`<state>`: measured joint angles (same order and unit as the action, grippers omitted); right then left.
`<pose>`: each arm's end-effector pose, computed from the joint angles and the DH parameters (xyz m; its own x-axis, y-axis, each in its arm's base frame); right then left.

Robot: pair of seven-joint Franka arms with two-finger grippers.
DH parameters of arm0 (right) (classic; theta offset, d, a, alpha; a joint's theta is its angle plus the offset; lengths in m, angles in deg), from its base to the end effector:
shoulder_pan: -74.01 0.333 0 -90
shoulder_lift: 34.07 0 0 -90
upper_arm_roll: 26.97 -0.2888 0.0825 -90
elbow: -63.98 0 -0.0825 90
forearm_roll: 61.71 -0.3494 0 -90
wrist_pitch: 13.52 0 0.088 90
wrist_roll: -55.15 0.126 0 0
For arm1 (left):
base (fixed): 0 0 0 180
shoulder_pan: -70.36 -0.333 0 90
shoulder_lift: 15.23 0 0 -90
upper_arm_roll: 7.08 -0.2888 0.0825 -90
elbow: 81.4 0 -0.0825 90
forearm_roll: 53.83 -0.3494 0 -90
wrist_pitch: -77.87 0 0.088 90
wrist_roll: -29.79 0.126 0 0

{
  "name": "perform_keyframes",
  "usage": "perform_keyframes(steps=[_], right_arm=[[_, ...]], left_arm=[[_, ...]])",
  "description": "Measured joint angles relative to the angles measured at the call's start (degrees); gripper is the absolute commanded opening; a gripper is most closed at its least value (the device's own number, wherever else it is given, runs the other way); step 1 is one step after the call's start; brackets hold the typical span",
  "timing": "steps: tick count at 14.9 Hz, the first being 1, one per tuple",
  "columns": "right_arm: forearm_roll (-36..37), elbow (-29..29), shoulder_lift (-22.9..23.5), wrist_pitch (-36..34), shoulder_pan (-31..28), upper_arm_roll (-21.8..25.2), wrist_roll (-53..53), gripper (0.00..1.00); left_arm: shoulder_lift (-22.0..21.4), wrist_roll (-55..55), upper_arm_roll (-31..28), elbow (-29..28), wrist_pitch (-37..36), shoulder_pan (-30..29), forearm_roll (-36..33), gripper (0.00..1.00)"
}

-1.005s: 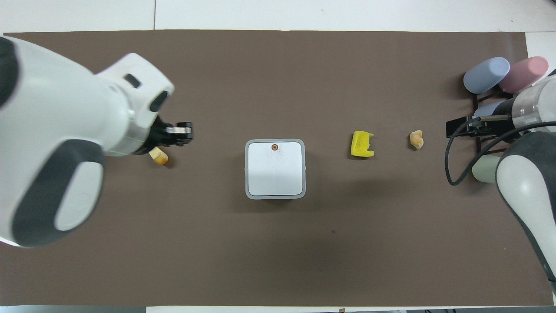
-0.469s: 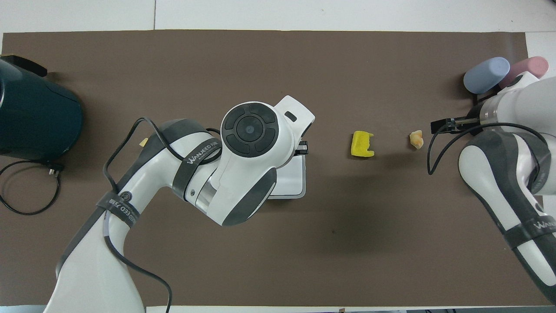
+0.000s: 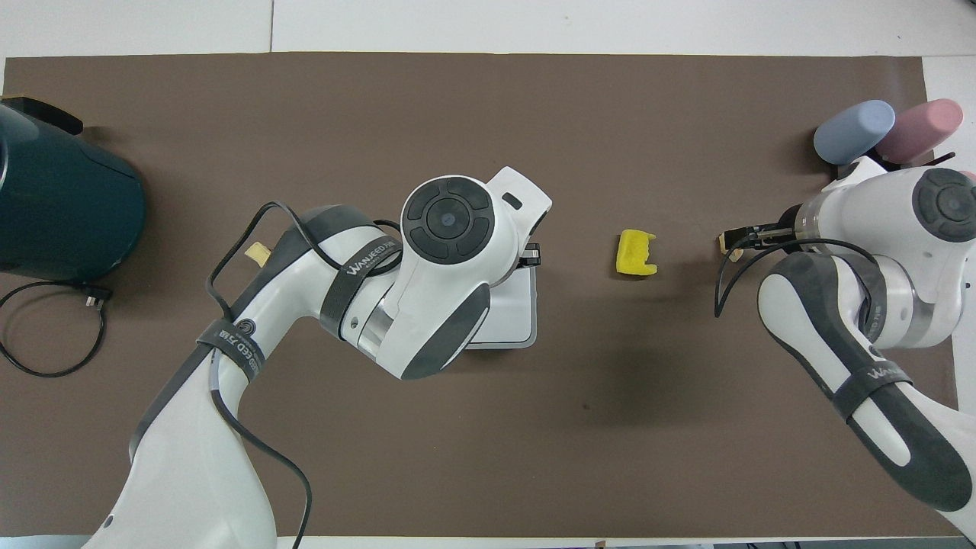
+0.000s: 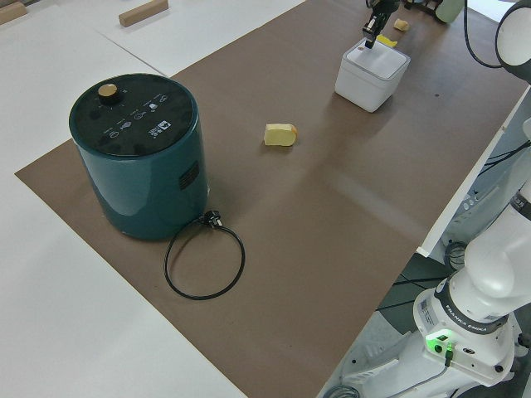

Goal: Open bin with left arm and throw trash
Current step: 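Lift the bin lid with the left gripper while the right gripper grasps the nut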

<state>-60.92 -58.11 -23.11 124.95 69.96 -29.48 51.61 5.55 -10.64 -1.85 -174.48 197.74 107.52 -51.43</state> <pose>0.5469 -0.0152 0.3056 0.9946 0.0438 0.0944 0.0432 -0.9990 0.0076 0.4696 -0.4247 0.3928 0.9994 -0.0056 0.0341 -0.0097 -0.9925 0.1218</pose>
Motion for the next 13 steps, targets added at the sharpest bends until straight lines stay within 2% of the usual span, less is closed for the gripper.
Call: perform_keyframes(steps=[5, 6, 7, 8, 9, 13], right_arm=[[0.0, -0.8, 1.9, 2.5, 1.0, -0.1, -0.4, 1.00], [0.0, -1.2, 2.0, 3.3, 1.0, -0.1, -0.6, 0.93], [0.0, -1.6, 2.1, 3.7, 1.0, -0.1, -1.0, 0.70], [0.0, -1.7, 2.2, 4.0, 1.0, -0.1, -1.4, 0.29], [0.0, -1.8, 2.3, 4.0, 1.0, -0.1, -1.6, 0.02], [0.0, -2.1, 2.3, 4.0, 1.0, -0.1, -2.6, 0.00]], left_arm=[[0.1, 0.0, -0.2, 0.5, -1.8, 0.0, 0.0, 0.00], [0.1, 0.0, -0.3, 0.5, -1.8, 0.0, -0.1, 0.00], [0.2, 0.0, -0.3, 0.5, -1.8, 0.0, -0.2, 0.00], [0.3, 0.0, -0.4, 0.4, -1.8, 0.0, -0.3, 0.00], [0.3, 0.0, -0.4, 0.4, -1.7, 0.0, -0.3, 0.00], [0.3, 0.1, -0.3, -0.2, -0.8, 0.0, -0.9, 0.00]])
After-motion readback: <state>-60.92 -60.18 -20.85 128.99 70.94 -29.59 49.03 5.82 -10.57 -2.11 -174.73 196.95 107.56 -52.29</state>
